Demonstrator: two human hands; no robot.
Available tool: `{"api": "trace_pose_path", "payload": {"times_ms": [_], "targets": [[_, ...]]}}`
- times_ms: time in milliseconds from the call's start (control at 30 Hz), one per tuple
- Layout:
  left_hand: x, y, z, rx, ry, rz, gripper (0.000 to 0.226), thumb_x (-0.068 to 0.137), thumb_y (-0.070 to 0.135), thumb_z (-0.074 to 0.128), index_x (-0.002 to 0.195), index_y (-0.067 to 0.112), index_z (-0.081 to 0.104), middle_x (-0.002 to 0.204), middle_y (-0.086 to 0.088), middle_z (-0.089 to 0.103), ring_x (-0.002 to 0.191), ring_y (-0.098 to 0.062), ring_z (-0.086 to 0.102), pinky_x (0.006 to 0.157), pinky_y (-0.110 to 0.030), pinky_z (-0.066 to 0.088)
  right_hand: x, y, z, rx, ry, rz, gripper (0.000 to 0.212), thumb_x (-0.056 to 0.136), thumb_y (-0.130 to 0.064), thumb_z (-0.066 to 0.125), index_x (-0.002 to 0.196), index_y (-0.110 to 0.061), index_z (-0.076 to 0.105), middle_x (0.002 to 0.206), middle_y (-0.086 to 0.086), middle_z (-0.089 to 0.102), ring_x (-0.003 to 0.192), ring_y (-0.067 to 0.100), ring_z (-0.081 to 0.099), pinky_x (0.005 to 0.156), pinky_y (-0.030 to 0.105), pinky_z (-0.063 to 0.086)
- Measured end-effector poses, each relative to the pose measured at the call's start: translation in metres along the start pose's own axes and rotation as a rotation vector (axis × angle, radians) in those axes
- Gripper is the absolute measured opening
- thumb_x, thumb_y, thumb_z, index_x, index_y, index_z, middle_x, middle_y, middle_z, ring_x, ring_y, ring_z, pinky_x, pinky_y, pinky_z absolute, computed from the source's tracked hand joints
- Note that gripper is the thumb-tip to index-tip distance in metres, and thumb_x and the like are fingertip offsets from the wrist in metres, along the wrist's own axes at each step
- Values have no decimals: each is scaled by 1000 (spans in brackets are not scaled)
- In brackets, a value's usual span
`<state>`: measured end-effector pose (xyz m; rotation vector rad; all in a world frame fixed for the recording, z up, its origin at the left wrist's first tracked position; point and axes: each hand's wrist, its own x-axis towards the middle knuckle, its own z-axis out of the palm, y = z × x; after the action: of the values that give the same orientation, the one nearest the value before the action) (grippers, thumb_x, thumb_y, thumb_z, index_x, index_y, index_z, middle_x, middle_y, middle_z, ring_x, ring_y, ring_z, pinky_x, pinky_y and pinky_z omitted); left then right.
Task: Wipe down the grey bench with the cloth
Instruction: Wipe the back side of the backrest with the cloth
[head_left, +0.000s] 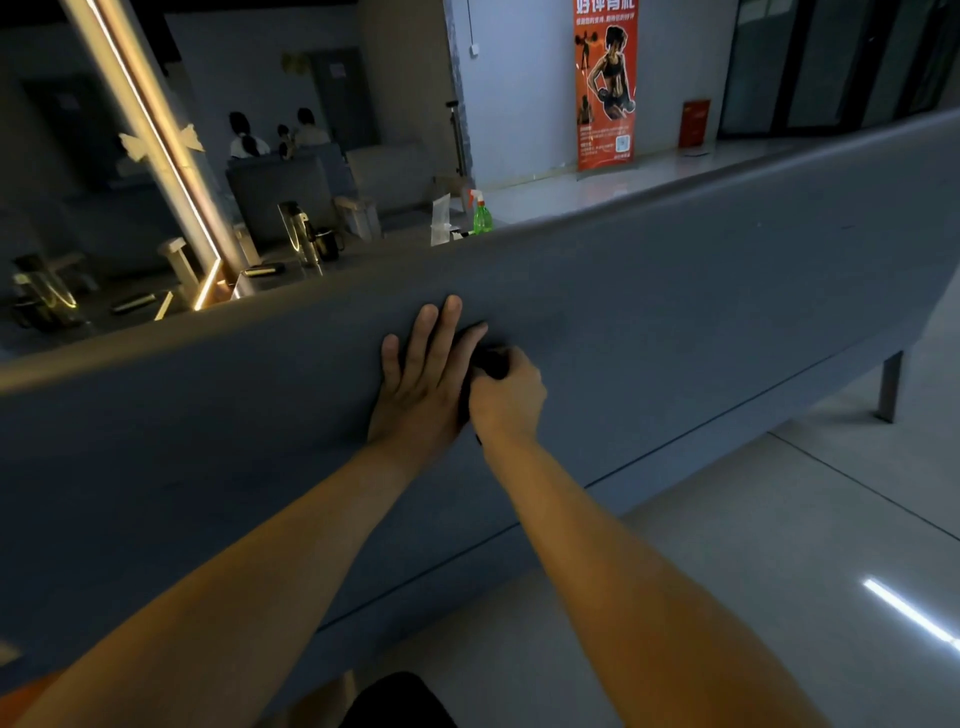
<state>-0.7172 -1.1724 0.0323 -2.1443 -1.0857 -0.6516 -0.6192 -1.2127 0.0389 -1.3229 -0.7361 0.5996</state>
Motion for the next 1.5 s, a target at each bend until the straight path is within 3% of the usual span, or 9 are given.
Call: {"api": "trace_pose_path", "payload": {"times_ms": [133,333,667,867,933,1067,1267,1400,1500], "targets": [[-3,-3,-8,-26,-17,32,103,84,49,73,160,26,8,163,1,-33,150,-20,-30,114,-46,-30,0,-2,-22,-94,-64,16,19,90,-11,62,106,-13,71,95,1,71,89,18,68,76,33,60],[-6,1,-14,-8,-17,26,107,80,38,81,161,23,14,164,-1,-30,151,-22,-27,113,-45,-33,32,-14,-38,173,307,6,10,98,-17,62,108,-16,64,105,0,66,97,18,64,88,38,57],[-3,-2,-14,-53,-34,57,98,88,43,70,161,23,8,163,-2,-34,150,-23,-32,111,-44,-36,4,10,-19,-34,-64,-41,20,92,-9,62,105,-20,71,99,-2,73,92,15,69,87,40,60],[-36,44,-15,-356,-39,66,70,97,35,57,158,14,29,168,-6,15,155,-22,9,125,-54,10,-5,31,-49,650,110,407,26,99,-34,61,115,-17,72,111,8,73,102,26,70,91,45,59],[-57,66,-12,-716,-197,-12,64,103,34,53,159,26,23,164,1,25,146,-1,26,117,-34,36,-11,34,-61,872,37,517,30,100,-37,59,112,-14,73,107,9,75,101,26,71,84,39,59],[-66,94,-6,-1078,-277,-324,67,103,30,55,158,34,16,148,15,25,115,34,29,89,7,30,-21,47,-73,841,-79,508,23,98,-31,58,102,-15,75,101,7,75,97,24,70,83,37,56],[-59,82,4,-975,-128,-472,52,98,13,63,147,21,46,139,3,50,117,1,48,91,-1,38,-23,60,-70,512,-134,245,25,104,-17,50,114,-23,72,116,1,73,114,19,66,94,32,54],[-46,77,2,-534,62,-126,48,95,21,64,141,14,55,135,0,60,127,-21,51,112,-32,37,-22,56,-70,446,-179,62,32,100,-34,64,131,-26,60,130,-2,65,120,12,62,105,37,52],[-32,74,-3,-306,66,-15,57,96,33,51,149,13,46,159,-7,38,149,-28,30,124,-50,17,-12,46,-71,345,-141,3,36,100,-25,65,135,-27,55,130,-6,62,120,8,60,106,39,51]]}}
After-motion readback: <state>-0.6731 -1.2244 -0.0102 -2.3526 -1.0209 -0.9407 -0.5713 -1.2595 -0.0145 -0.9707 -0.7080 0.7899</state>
